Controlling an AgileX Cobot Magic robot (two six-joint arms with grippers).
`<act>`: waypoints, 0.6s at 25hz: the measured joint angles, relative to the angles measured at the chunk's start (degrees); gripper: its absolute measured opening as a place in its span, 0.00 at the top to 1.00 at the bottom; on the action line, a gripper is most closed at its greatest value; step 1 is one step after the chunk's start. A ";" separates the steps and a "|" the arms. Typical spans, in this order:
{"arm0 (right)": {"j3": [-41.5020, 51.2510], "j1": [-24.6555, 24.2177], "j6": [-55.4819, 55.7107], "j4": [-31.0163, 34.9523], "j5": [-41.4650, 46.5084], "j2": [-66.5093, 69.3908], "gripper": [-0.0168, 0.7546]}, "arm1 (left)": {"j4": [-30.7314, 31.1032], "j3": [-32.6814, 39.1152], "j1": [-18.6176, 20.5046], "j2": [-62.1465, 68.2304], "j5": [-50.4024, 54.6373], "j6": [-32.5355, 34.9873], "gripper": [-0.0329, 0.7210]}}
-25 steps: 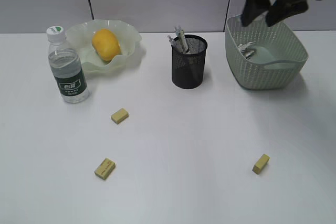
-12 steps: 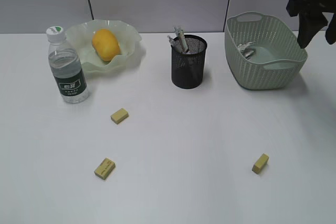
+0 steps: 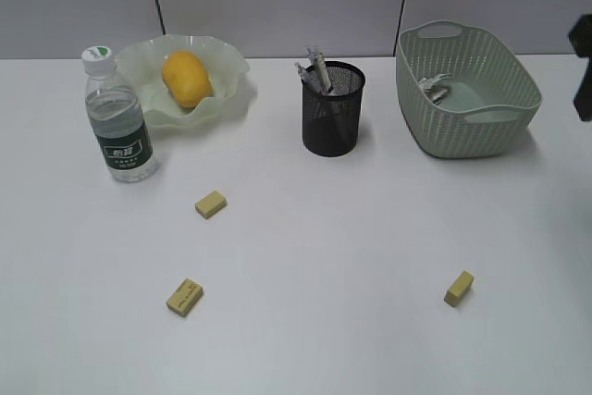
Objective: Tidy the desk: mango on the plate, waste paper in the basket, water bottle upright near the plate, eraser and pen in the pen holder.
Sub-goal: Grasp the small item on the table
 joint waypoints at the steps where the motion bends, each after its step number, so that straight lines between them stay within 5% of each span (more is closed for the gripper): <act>1: 2.25 0.00 0.00 0.00 -0.58 -2.12 0.46 | 0.00 0.00 0.00 0.00 0.00 0.00 0.23; 15: 29.52 0.00 0.67 5.81 -1.36 -36.35 0.47 | 0.00 0.00 0.00 0.00 0.00 0.00 0.23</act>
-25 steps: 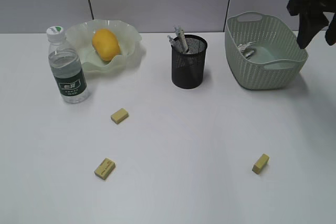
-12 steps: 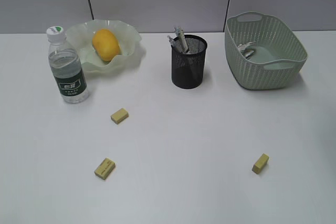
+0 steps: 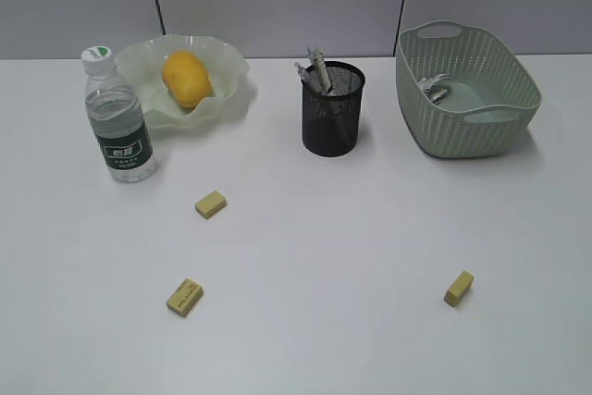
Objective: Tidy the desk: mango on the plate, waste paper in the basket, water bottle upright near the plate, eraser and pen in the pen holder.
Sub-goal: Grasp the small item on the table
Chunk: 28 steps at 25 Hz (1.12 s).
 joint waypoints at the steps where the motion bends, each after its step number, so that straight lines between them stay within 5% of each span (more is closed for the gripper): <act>1: 1.43 0.00 0.00 0.07 0.00 -2.42 0.47 | 0.00 0.00 0.00 0.00 0.00 0.00 0.23; 19: 14.19 0.00 -8.09 -2.69 -5.34 -49.59 0.47 | 0.00 0.00 0.00 0.00 0.00 0.00 0.23; 28: 16.03 0.00 -8.96 -3.04 -4.19 -51.49 0.54 | 0.00 0.00 0.00 0.00 -0.06 0.00 0.23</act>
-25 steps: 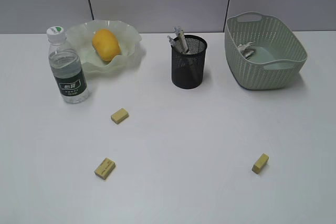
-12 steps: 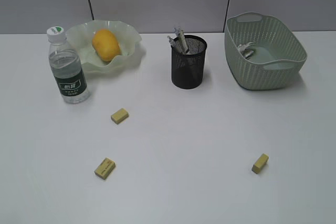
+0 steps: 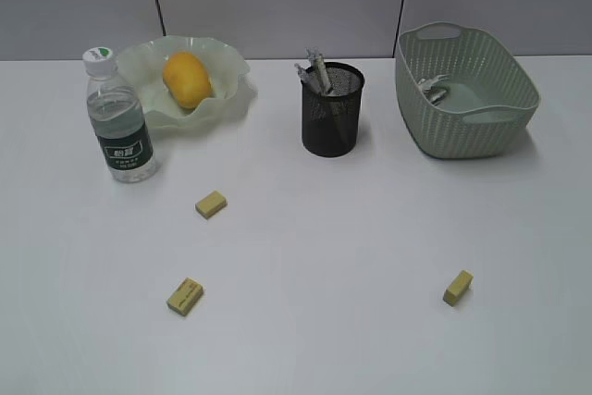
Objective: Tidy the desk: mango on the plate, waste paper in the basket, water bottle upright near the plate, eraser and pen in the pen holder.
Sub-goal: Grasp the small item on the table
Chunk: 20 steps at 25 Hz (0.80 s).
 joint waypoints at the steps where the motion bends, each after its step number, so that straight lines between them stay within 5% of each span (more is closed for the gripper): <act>1: 0.00 0.00 0.02 0.00 0.14 0.00 0.55 | 0.00 0.00 0.00 0.00 0.00 0.00 0.23; 20: 0.49 -1.02 -0.05 0.00 0.21 0.00 0.58 | 0.00 0.00 0.00 0.00 0.00 0.00 0.23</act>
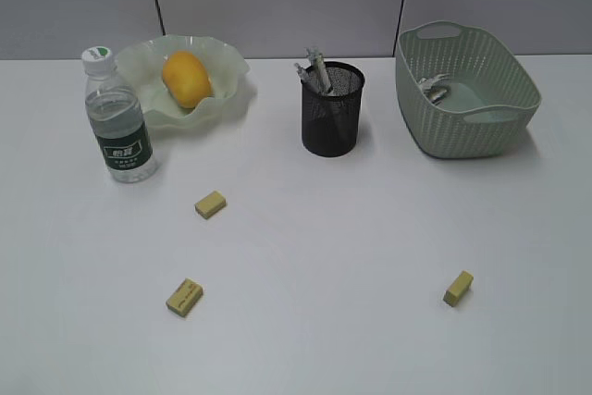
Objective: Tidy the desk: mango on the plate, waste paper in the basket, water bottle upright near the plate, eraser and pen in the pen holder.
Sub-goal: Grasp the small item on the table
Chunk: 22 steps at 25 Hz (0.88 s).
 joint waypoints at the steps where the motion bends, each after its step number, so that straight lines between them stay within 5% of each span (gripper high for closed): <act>1: 0.00 -1.47 0.00 0.00 0.00 0.00 0.58 | 0.00 0.00 0.00 0.00 0.00 0.00 0.23; 6: 0.00 -7.78 0.00 0.00 0.00 0.00 0.59 | 0.00 0.00 0.00 0.00 0.00 0.00 0.23; 22: 0.00 -8.04 0.00 0.00 0.00 0.00 0.59 | 0.00 0.00 0.00 0.00 0.00 0.00 0.23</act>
